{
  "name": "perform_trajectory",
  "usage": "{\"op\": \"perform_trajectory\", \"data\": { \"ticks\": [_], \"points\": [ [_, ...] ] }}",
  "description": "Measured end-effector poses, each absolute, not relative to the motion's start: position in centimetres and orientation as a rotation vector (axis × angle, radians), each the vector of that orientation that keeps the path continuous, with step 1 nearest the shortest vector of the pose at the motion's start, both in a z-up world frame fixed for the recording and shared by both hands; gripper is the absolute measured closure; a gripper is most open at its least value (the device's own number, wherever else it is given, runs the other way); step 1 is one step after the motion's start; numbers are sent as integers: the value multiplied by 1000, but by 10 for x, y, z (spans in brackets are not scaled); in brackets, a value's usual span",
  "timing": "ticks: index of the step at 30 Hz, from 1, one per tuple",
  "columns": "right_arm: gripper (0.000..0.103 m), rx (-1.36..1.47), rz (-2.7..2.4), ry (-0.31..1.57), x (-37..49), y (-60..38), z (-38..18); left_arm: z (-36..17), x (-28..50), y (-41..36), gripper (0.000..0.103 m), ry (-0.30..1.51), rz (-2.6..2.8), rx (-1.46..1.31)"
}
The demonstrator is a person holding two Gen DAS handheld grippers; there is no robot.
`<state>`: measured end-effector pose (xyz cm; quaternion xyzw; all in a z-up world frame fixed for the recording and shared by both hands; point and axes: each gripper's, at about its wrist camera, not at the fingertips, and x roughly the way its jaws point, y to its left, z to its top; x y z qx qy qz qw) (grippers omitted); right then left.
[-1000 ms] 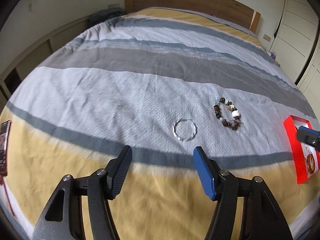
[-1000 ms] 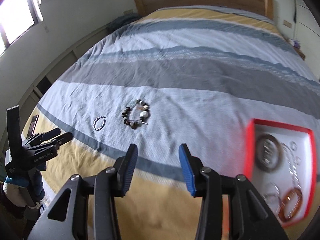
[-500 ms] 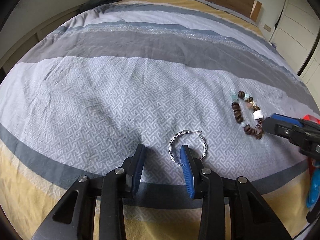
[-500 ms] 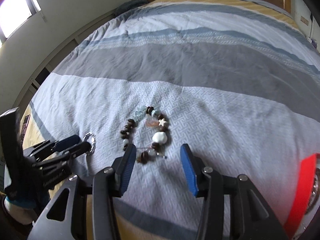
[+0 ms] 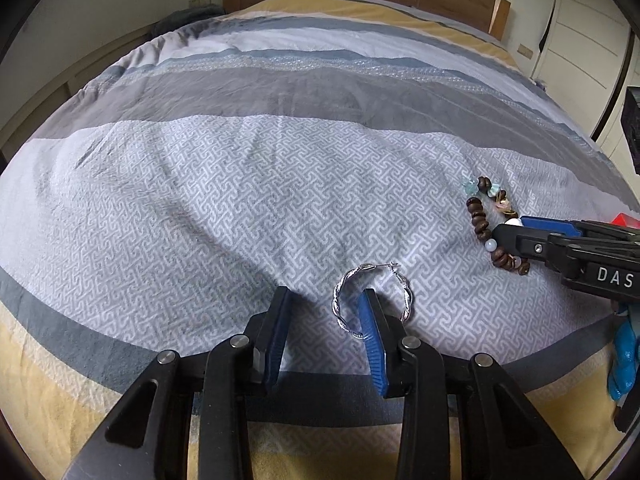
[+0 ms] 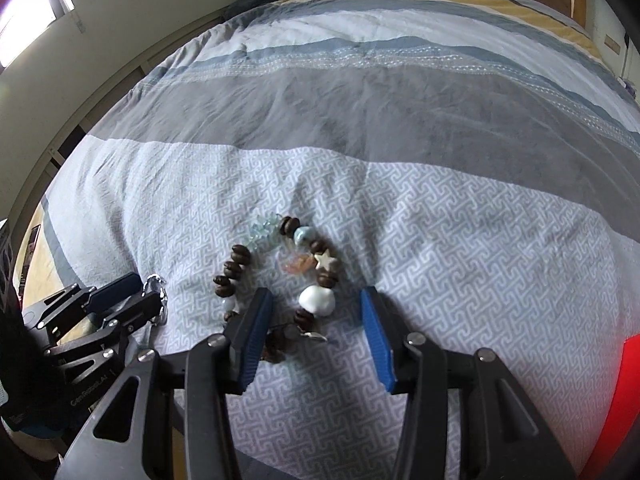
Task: Organize jewelry
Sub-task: 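Lower the left tool to the twisted silver hoop while the right tool reaches the beaded bracelet, then close the left tool on the twisted hoop while the right tool grips the beaded bracelet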
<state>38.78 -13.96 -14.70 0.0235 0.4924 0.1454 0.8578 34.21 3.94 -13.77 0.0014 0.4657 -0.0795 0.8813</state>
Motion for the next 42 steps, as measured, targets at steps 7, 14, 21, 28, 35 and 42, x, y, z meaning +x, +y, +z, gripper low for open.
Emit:
{"op": "perform_trajectory", "data": {
  "ticks": [7, 14, 21, 28, 35, 42],
  "points": [
    [65, 37, 254, 1039, 391, -132, -149, -139, 342, 46, 71, 949, -197, -30],
    [74, 14, 210, 1036, 391, -127, -148, -139, 340, 47, 73, 922, -217, -47],
    [78, -8, 193, 1026, 390, -122, -149, -140, 336, 49, 78, 899, -244, -76],
    [78, -2, 189, 1017, 390, -121, -150, -141, 334, 48, 92, 886, -269, -96],
    [78, 15, 191, 1003, 388, -124, -152, -142, 333, 51, 97, 878, -295, -124],
    [79, 18, 194, 1001, 387, -125, -152, -142, 333, 52, 97, 877, -300, -129]
  ]
}}
